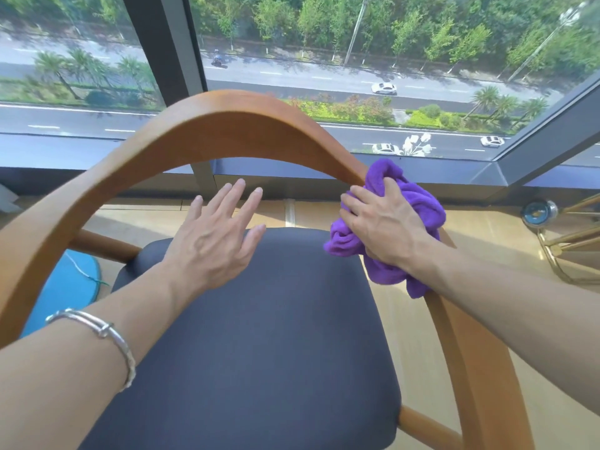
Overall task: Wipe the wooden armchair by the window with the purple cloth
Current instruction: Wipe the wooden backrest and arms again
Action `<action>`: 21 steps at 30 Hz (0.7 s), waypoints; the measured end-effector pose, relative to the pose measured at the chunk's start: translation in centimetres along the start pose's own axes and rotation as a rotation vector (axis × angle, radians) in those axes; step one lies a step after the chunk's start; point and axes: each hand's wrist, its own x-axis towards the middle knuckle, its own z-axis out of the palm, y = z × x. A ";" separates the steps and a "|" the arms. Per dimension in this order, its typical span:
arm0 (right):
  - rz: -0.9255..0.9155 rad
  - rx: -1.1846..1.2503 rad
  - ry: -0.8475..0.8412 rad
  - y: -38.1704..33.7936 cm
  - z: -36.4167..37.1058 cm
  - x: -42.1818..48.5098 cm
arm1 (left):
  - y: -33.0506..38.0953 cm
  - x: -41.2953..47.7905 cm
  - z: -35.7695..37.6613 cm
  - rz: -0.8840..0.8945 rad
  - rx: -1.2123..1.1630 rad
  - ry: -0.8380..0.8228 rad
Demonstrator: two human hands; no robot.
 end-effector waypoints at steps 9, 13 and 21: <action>0.043 0.127 -0.034 -4.5 0.1 -11.5 | 0.5 -1.3 1.8 0.070 -0.015 -0.054; 0.101 0.144 0.036 -3.8 0.4 -8.6 | -0.7 -1.8 2.0 0.082 -0.006 -0.034; 0.193 0.201 0.132 0.8 -0.7 3.8 | -5.9 -3.0 -0.3 0.012 0.026 0.002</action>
